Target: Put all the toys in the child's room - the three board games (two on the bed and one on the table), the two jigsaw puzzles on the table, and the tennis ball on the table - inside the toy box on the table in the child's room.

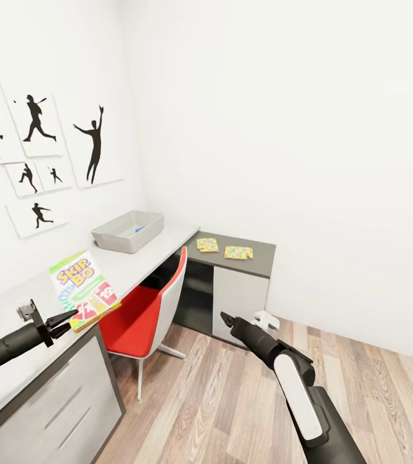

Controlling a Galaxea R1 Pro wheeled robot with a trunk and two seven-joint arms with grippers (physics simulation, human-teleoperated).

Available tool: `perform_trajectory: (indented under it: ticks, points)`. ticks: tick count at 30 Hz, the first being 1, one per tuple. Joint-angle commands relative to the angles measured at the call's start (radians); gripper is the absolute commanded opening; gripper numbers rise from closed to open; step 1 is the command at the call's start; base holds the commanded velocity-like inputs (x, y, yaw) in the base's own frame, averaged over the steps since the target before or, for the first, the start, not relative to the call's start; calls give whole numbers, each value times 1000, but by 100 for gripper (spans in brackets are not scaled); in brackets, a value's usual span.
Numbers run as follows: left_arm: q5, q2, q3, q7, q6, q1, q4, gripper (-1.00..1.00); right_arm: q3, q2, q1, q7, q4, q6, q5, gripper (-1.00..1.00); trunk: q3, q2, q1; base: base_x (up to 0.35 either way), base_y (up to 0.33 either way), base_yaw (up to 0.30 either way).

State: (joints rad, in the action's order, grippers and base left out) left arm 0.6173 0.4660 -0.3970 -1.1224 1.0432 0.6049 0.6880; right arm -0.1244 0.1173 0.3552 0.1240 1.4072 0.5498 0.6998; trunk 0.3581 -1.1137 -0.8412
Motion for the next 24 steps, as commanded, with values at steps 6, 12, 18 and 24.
perform_trajectory:
  ticks: [6, 12, 18, 24]
  points:
    - [-2, 0, 6, -9, 4, 1, 2, -100, -1, 0, 1, 9, -1, 3, 10, 100, -9, -1, 0, 0, 0, 0]
    - [-3, 0, 5, -22, 4, -1, 1, -100, -1, 1, 1, 9, -6, 4, 12, 100, -18, -1, 0, 0, 0, 9]
    - [-3, 0, 4, -23, 4, -2, 1, -100, -1, 1, 1, 9, -8, 4, 12, 100, -39, 41, 23, 0, 0, 9]
    - [-3, 0, 4, -23, 4, -2, 1, -100, -2, 1, 1, 9, -8, 4, 12, 100, -58, 83, 46, 0, 0, 1]
